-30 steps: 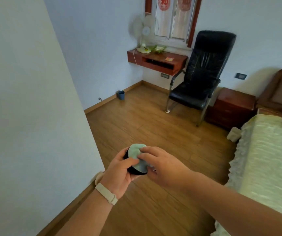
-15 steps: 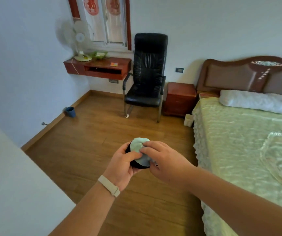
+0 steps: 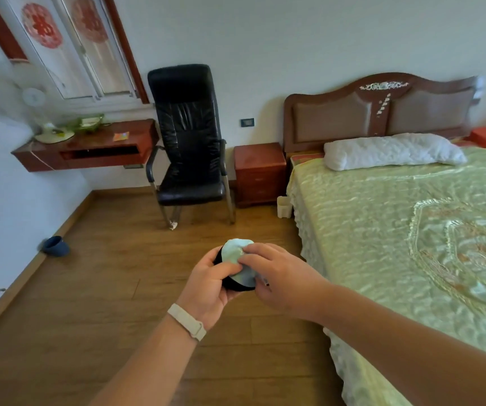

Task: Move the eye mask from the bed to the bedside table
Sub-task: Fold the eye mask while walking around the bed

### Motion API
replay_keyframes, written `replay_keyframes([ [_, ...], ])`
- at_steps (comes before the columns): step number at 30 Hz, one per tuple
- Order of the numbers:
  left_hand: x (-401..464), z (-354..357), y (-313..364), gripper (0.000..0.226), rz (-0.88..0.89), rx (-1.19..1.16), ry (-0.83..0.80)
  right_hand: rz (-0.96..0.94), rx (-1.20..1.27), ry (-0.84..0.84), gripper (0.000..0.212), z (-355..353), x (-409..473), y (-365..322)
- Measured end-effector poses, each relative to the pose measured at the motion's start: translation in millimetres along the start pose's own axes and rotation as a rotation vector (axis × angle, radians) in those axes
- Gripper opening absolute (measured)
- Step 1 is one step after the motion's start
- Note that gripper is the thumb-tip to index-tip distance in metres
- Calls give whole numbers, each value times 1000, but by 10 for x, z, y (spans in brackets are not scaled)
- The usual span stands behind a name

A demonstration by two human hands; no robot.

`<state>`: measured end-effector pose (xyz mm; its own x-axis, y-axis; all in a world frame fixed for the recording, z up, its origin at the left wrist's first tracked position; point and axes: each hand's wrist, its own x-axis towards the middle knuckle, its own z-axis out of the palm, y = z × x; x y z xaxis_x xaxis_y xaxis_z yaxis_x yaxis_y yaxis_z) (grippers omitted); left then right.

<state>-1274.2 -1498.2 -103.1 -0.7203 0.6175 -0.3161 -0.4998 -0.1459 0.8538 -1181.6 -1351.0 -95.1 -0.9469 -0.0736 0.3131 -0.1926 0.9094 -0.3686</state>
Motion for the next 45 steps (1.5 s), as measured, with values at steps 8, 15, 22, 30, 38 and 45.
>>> replay_keyframes([
  [8,924,588,196,33,-7,-7,-24,16,4,41,47,-307,399,1016],
  [15,1763,653,365,33,-37,-14,-40,69,17,58,46,-276,905,1673],
  [22,2852,490,607,37,-102,-48,-99,129,-15,22,45,-109,1701,2279],
  [30,4161,312,1145,34,-169,-120,-163,271,-17,-29,41,-119,2887,2970],
  [38,5172,351,1539,36,-212,-81,-257,370,16,21,41,-157,3579,3535],
  [45,5967,396,1730,35,-182,-9,-196,323,47,5,40,-84,4173,4248],
])
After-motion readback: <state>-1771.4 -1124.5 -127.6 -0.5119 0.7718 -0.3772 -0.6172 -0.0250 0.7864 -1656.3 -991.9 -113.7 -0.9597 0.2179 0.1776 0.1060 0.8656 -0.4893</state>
